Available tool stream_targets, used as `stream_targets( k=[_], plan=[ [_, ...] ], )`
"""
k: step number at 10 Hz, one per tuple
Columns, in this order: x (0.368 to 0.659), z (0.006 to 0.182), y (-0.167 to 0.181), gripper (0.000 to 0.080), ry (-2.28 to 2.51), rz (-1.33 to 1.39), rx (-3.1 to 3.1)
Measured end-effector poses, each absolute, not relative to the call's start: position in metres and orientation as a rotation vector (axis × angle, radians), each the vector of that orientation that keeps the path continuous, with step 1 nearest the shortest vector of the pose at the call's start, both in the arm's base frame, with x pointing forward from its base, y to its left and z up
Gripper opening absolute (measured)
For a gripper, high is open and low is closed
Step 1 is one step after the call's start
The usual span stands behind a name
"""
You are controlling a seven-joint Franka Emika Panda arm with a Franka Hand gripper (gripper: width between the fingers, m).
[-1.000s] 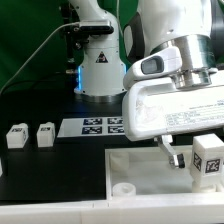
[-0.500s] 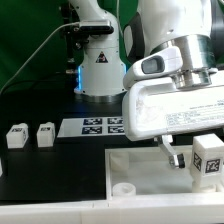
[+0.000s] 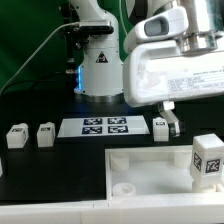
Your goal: Assemble one leg
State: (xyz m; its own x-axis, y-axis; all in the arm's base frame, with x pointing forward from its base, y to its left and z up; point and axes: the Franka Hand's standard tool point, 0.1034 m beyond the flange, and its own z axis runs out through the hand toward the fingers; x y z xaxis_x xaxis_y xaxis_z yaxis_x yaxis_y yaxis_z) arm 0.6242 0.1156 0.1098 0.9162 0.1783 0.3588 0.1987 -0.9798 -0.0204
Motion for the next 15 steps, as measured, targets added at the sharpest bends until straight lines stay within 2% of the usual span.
stream_targets(
  k=[2,4,5,6,8,11,12,13,14,15],
  plan=[
    [0.627,0.11,0.113,0.0648,-0.301,-0.173,-3.074],
    [0.632,0.105,0.115,0.0648,-0.306,0.055,-3.08],
    [0.624,0.102,0.116,0.0648,-0.31,0.275,-3.072],
    [0.631,0.098,0.118,0.0648,-0.312,0.296,-3.068],
    [0.627,0.085,0.12,0.0648,-0.315,0.264,-3.07],
    [0.627,0.077,0.121,0.0648,-0.295,0.219,-3.075],
    [0.627,0.077,0.121,0.0547,-0.266,0.22,-3.078],
    [0.627,0.077,0.121,0.0411,-0.267,0.22,-3.078],
    [0.627,0.077,0.12,0.0411,-0.204,0.222,-3.086],
    [0.626,0.077,0.121,0.0291,-0.028,0.226,-3.099]
  ],
)
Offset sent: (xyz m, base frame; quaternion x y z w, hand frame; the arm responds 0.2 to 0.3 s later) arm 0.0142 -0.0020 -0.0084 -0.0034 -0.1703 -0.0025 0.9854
